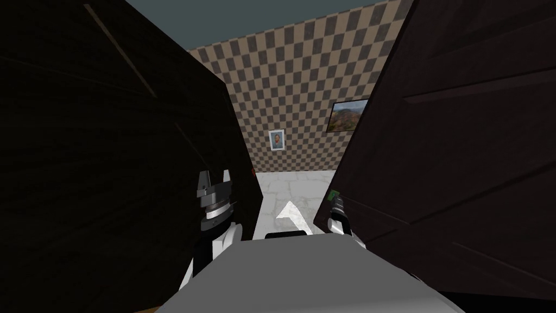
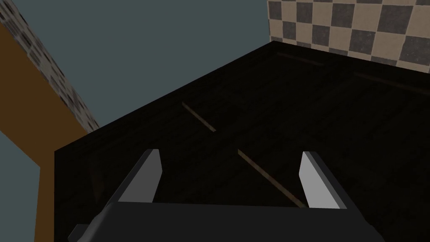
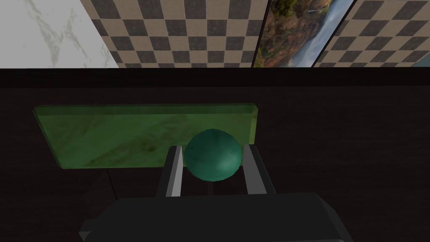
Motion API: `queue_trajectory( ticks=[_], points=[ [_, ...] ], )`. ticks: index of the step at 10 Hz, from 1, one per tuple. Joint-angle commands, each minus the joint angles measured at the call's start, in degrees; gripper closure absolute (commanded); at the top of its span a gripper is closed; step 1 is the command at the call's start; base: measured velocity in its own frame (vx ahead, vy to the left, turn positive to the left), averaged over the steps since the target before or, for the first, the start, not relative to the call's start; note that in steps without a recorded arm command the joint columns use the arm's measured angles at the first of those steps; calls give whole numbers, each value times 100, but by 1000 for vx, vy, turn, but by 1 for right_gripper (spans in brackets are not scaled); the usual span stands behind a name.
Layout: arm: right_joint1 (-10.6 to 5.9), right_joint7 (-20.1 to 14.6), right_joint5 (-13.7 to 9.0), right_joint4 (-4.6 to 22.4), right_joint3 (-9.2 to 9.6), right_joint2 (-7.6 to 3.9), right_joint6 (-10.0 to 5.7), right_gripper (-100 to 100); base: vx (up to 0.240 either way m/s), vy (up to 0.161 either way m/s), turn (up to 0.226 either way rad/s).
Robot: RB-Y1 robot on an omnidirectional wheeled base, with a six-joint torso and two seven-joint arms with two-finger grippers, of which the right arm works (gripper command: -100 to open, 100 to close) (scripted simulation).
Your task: Push the door open
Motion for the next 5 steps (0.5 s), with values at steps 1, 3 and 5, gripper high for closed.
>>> queue_trajectory(
  ticks=[1,3,5],
  points=[
    [-36,14,-54,64,-88,-76,-71,100,181,-30,-36],
    [-36,14,-54,64,-88,-76,-71,100,93,-18,-19],
    [-12,81,-160,89,-246,-101,-91,100,167,-24,-35]
  ],
)
